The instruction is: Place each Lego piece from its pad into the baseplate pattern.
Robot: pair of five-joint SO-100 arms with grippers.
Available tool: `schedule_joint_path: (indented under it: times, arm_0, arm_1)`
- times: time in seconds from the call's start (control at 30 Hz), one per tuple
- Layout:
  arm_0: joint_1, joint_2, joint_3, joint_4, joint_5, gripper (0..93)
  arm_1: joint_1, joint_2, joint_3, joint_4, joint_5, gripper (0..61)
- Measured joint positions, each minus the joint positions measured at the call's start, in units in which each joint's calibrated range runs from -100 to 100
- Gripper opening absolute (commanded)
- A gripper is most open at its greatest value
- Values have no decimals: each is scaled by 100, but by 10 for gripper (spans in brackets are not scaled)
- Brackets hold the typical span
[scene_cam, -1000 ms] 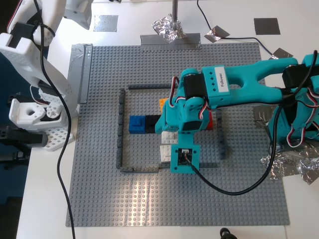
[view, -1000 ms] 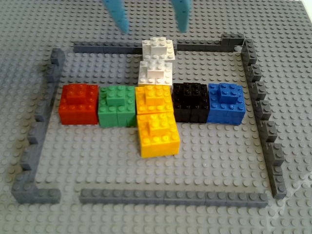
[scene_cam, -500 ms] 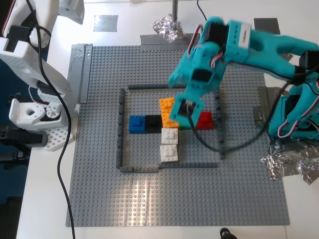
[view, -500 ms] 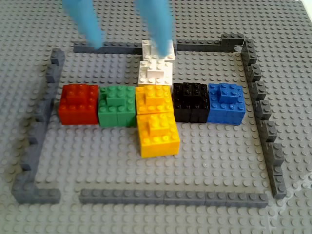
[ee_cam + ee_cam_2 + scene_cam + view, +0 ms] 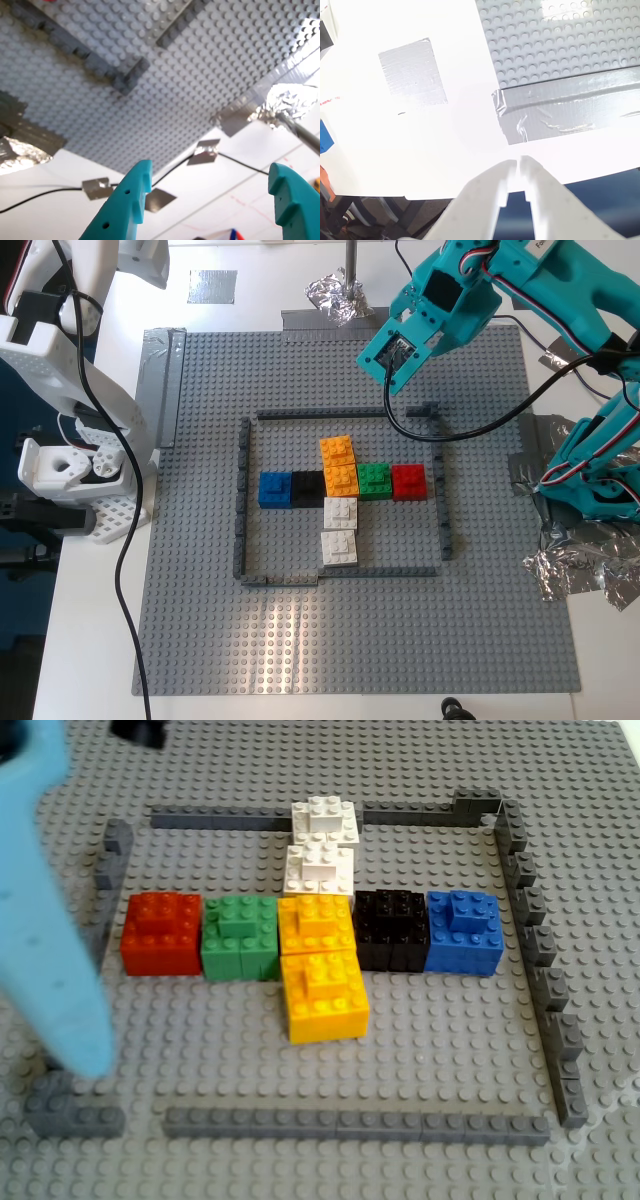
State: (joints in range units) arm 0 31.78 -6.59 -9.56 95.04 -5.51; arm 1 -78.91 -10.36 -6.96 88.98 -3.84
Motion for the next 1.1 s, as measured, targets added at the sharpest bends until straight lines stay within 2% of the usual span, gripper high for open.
schedule_joint_path:
  times: [0.37, 1.1]
  arm_0:
    - [1761, -51, 0, 0, 31, 254]
    - [3685, 127, -166, -9, 31, 254]
  arm_1:
    - [0, 0, 0, 0, 44, 2]
    - [0, 0, 0, 56, 44, 2]
